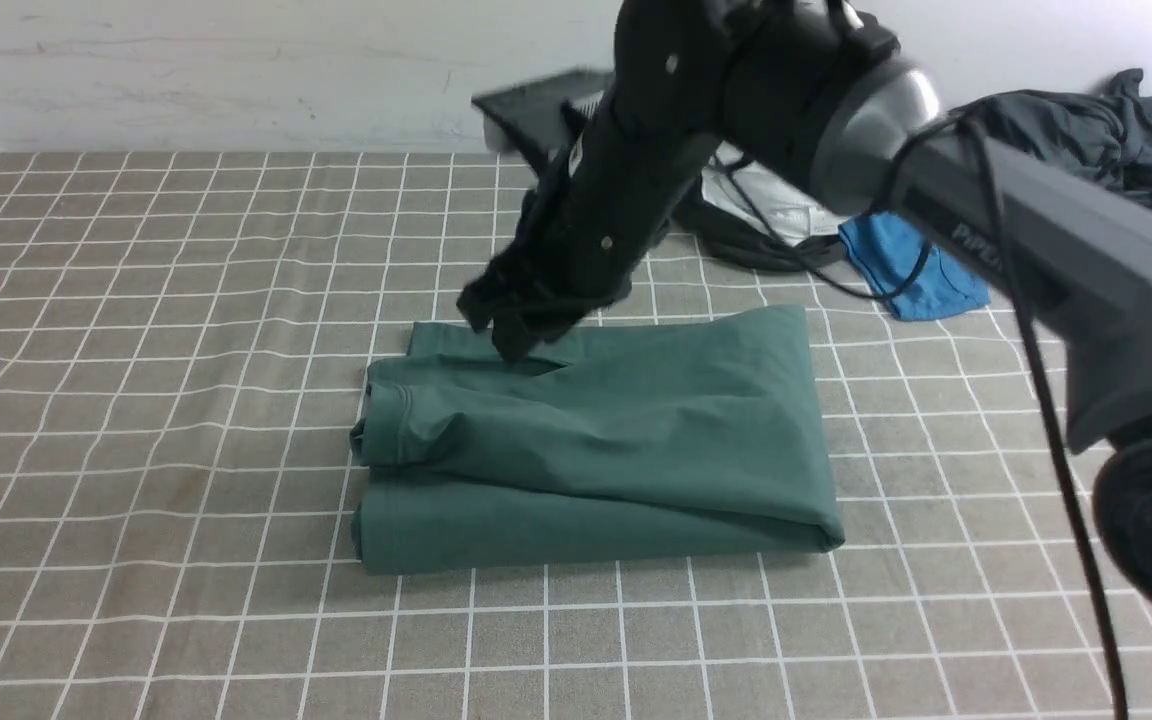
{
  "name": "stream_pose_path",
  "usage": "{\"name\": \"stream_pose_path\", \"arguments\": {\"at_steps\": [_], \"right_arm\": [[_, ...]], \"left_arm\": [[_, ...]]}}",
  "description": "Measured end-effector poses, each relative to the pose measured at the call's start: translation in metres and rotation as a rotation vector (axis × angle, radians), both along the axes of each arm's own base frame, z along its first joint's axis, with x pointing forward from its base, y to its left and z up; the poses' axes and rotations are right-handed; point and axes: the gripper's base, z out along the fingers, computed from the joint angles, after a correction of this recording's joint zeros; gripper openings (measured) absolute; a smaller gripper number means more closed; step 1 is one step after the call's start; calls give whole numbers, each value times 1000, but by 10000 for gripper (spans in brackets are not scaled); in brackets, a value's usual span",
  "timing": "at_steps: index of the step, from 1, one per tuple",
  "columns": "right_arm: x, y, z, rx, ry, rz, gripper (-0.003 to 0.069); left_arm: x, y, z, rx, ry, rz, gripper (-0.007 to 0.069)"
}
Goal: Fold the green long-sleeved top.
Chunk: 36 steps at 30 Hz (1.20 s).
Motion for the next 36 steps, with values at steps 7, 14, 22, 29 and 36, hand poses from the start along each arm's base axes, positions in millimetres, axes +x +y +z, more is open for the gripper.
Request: {"name": "stream_pose_path", "arguments": {"at_steps": [7,14,22,29,36], "right_arm": [[-9,25,-89,-84,183,54,-2],[-10,27,-80,-68,163,74,-9],[-17,18,-17,-12,53,63,152],[-51,-10,70,63,-75,64,261],[-126,-69,142,114,-175,114,122]], "left_arm": [[-35,13,-27,-98,-97,41,-8],[-50,18,-27,-129,-164,42,-8],[-51,19,-28,-130,-165,42,-8],[-52,19,-30,-124,-141,49,-8],[-52,19,-30,-124,-141,49,-8]]}}
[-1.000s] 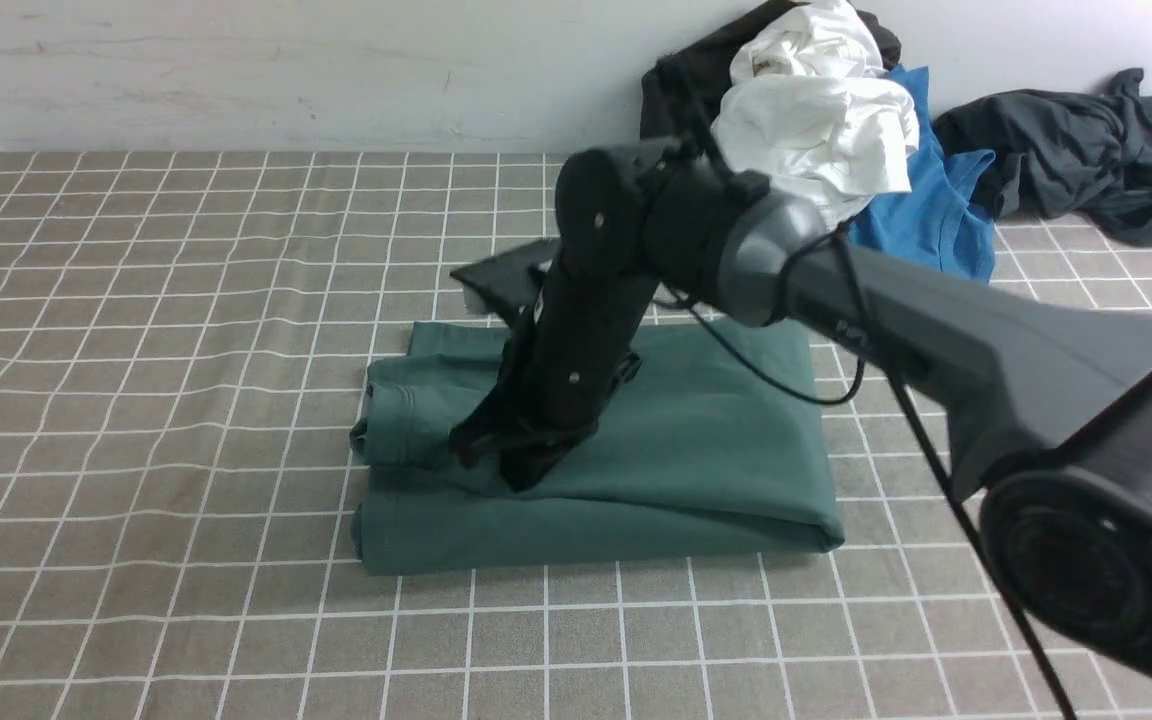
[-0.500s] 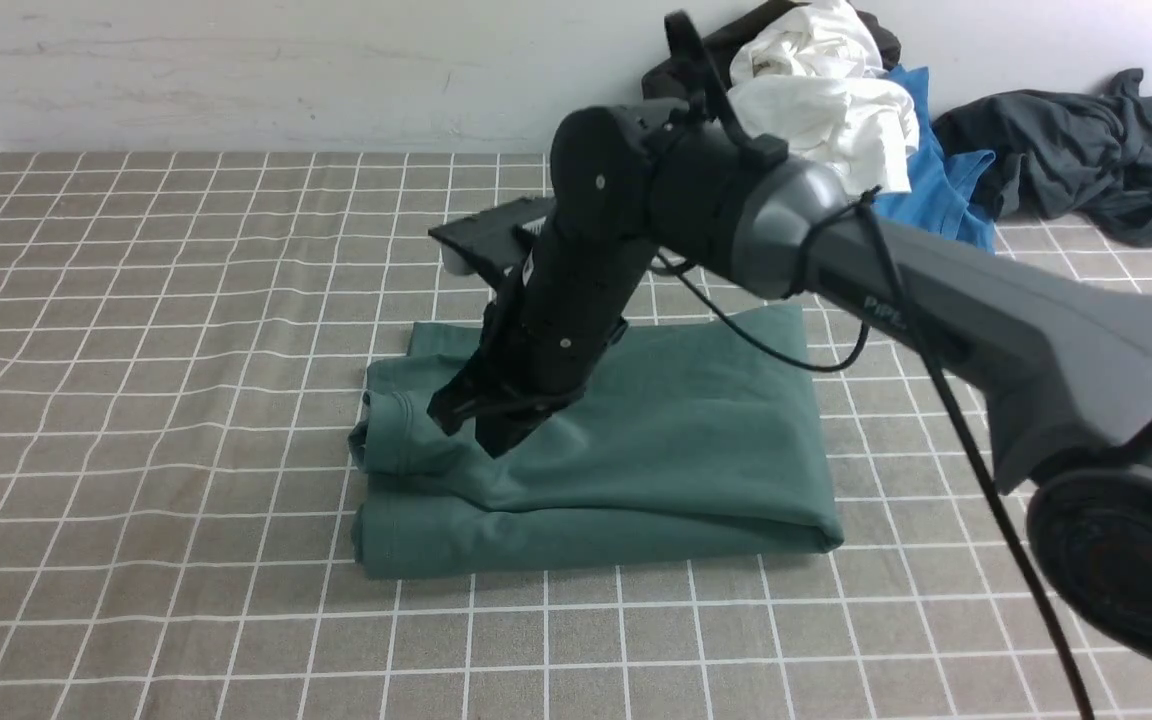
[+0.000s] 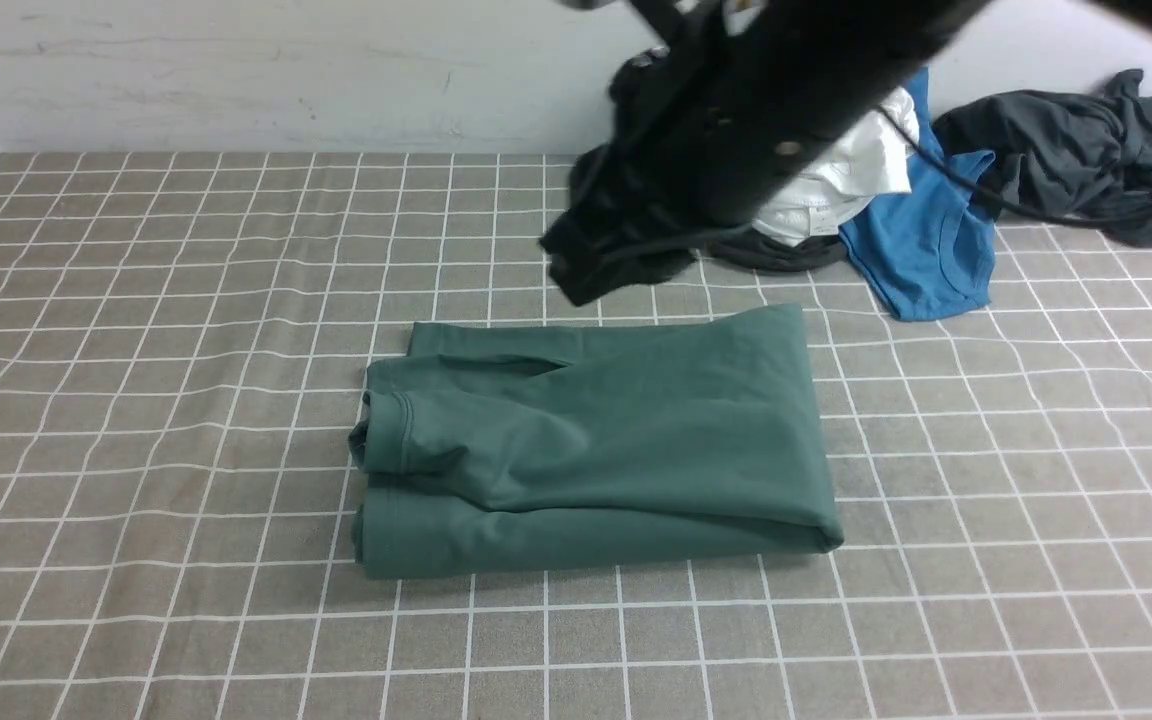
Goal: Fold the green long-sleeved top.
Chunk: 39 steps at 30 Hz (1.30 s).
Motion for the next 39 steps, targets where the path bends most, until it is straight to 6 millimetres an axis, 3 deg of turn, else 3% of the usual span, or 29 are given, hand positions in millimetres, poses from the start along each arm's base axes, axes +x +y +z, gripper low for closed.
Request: {"name": "stream_pose_path", "arguments": {"at_steps": [4,9,12,19,27,32,39], "right_arm": [[-58,-48,24,110,-124,-31,6],[-117,-98,27,300,-313,-89,-13],[-149,-126,9,418,-401,-132,-13],[-194,-168,-25,548,-556,-176,-13],[-227,-203,-58,687,-740,-244,-14],[-230,-209,-89,748,-746,-295,-14],[-226,-210,-121,706,-751,-336,-14]], "left_arm": [[0,0,0,0,0,0,-8],[0,0,0,0,0,0,-8],[0,0,0,0,0,0,-8],[0,0,0,0,0,0,-8],[0,0,0,0,0,0,-8],[0,0,0,0,0,0,-8],[0,0,0,1,0,1,-8]]}}
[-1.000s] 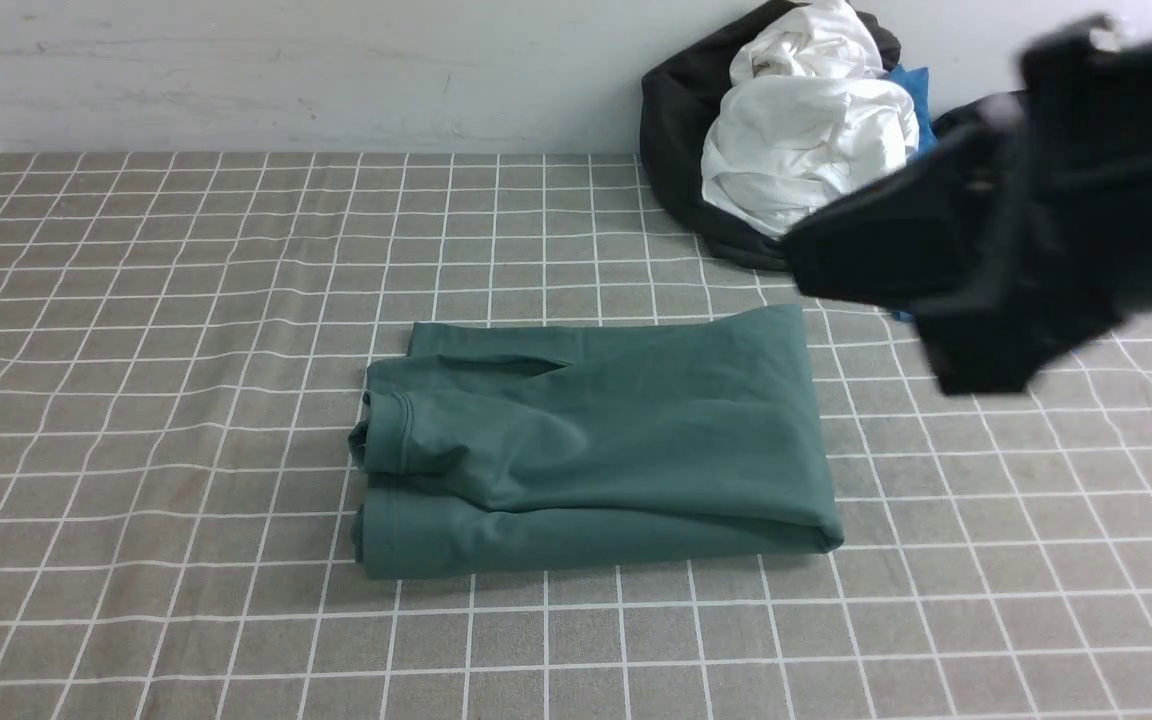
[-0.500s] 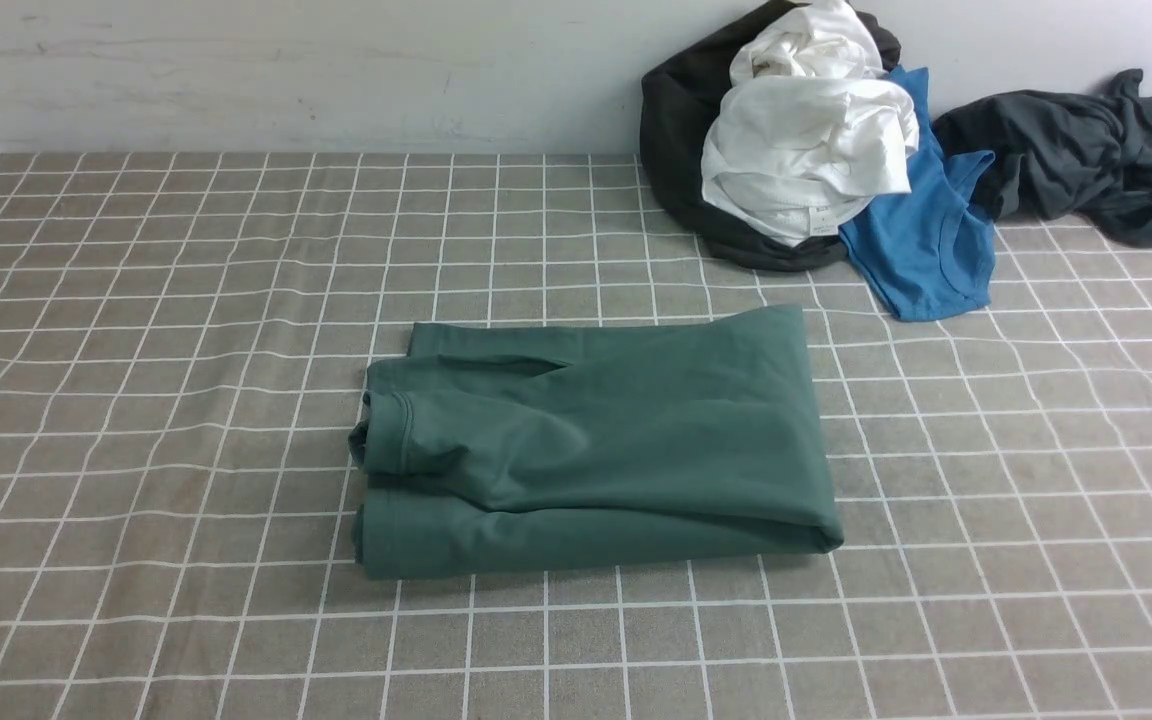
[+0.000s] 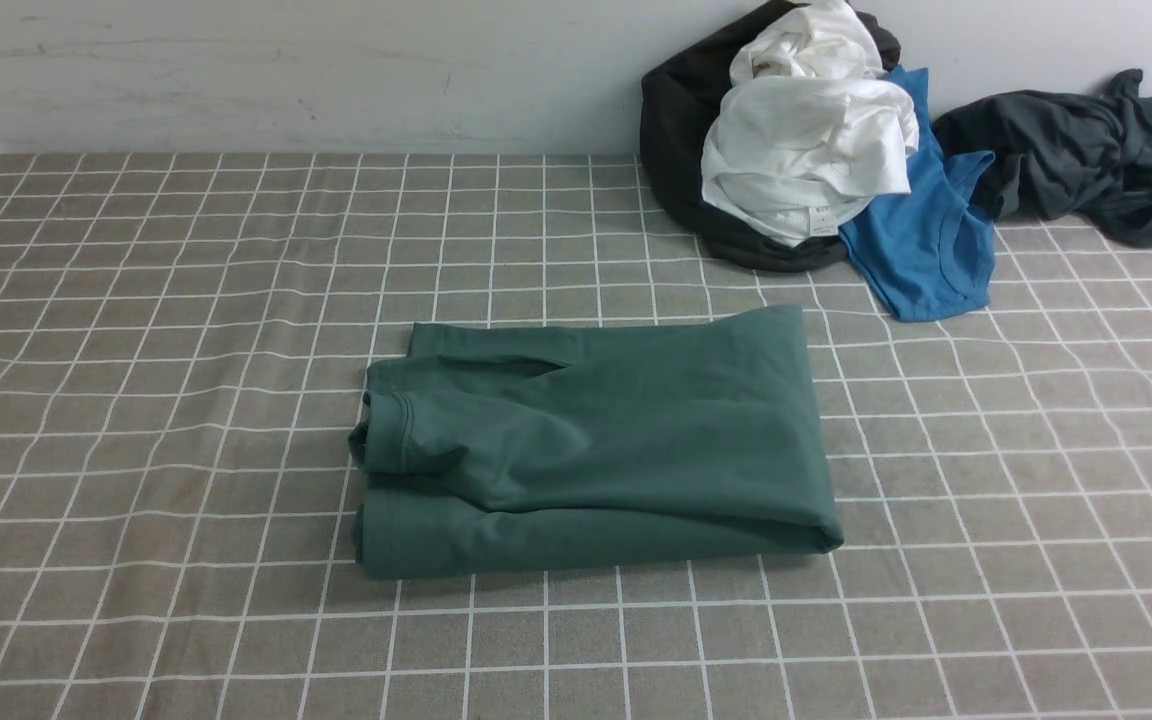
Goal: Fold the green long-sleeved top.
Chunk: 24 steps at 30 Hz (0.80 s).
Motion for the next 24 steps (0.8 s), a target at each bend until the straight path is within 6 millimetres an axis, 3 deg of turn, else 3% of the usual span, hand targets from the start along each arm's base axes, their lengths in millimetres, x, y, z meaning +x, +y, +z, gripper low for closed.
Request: {"name": "stream_pose_path", "arguments": {"at_steps": [7,12,16,24], "right_arm": [[10,-9,-21,1,85,-253,-14],[18,-21,-53,-35,89,-484,-14],[16,-26,-77,-31,79,-567,-14],[15,-31,-86,-60,161,-661,-14]], "left_arm": [[0,0,0,0,0,0,-8],[0,0,0,0,0,0,-8],[0,0,0,0,0,0,-8],[0,0,0,1,0,1,-8]]}}
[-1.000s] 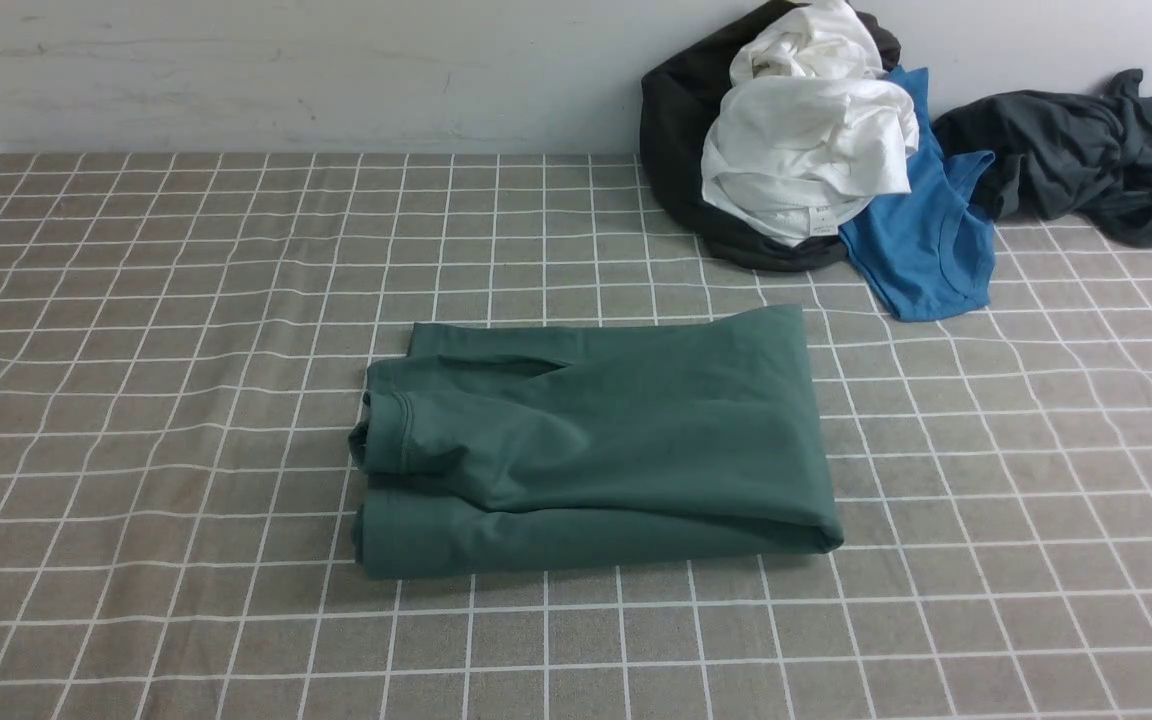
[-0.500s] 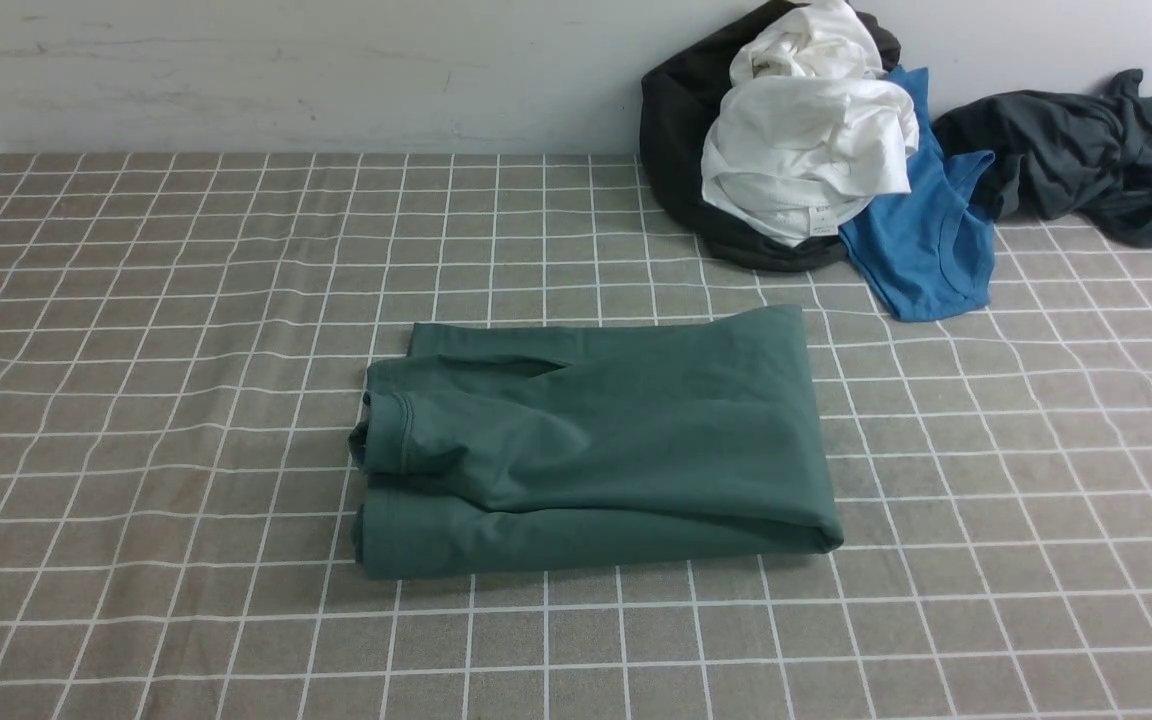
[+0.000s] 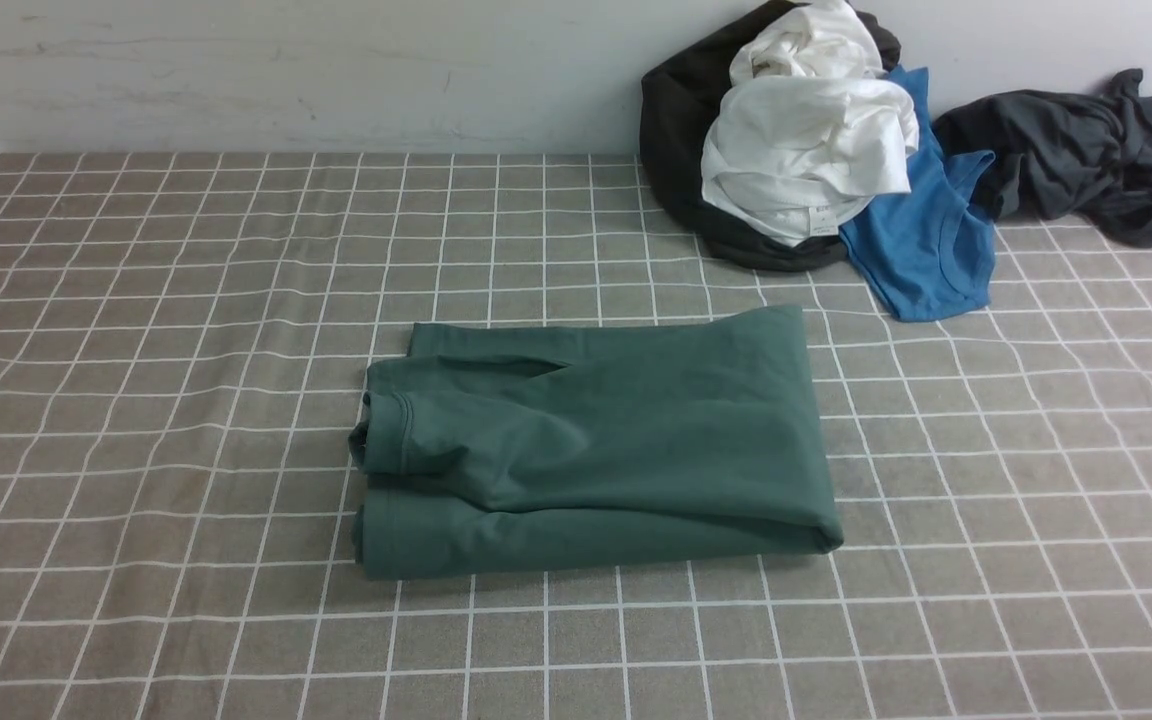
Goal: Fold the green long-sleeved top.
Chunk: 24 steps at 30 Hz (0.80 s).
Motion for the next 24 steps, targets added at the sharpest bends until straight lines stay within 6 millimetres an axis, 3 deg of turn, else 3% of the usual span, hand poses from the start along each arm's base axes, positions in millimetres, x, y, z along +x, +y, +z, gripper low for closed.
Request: {"name": "stream_pose_path", "arguments": {"at_steps": [7,24], "right_arm": [[-2,-1,-12,-13,137,-14,-14],[-2,-1,-12,-2,140,-16,-14]], "left_arm": [[0,0,0,0,-1,1,-8],[0,0,0,0,-2,1,-8]]}}
